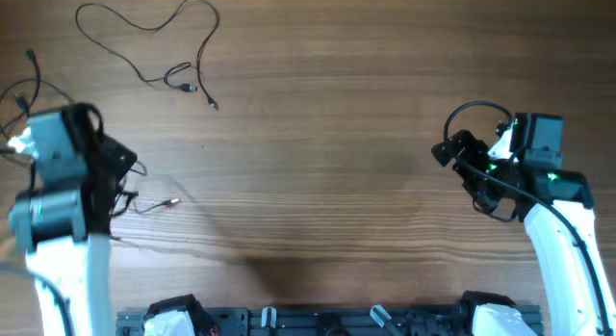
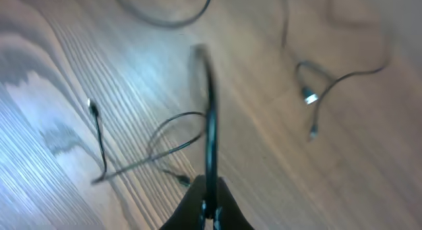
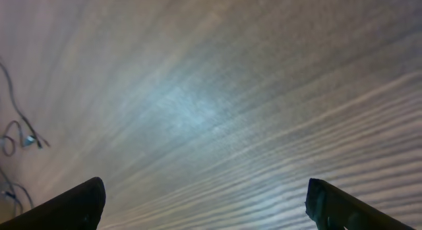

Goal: Untangle cables

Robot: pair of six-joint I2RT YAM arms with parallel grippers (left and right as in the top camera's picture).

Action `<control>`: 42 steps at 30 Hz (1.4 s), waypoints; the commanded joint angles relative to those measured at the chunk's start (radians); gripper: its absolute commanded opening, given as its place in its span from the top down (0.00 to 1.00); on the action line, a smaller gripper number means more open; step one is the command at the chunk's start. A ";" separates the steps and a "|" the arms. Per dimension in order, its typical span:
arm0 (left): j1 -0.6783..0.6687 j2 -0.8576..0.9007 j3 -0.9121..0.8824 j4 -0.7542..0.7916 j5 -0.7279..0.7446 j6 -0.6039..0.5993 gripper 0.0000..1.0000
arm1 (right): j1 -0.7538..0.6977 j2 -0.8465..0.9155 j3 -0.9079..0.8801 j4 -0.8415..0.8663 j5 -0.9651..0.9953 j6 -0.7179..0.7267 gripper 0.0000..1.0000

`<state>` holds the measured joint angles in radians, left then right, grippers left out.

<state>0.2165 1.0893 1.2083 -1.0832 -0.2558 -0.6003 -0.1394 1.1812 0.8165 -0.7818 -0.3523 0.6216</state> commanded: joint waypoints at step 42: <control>0.149 -0.603 0.002 -0.249 0.581 0.227 0.00 | -0.002 0.006 -0.040 0.011 0.093 -0.017 0.00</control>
<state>0.3935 0.5247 1.2171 -1.2575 0.3073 -0.4004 -0.1394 1.1816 0.7876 -0.7704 -0.2790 0.6220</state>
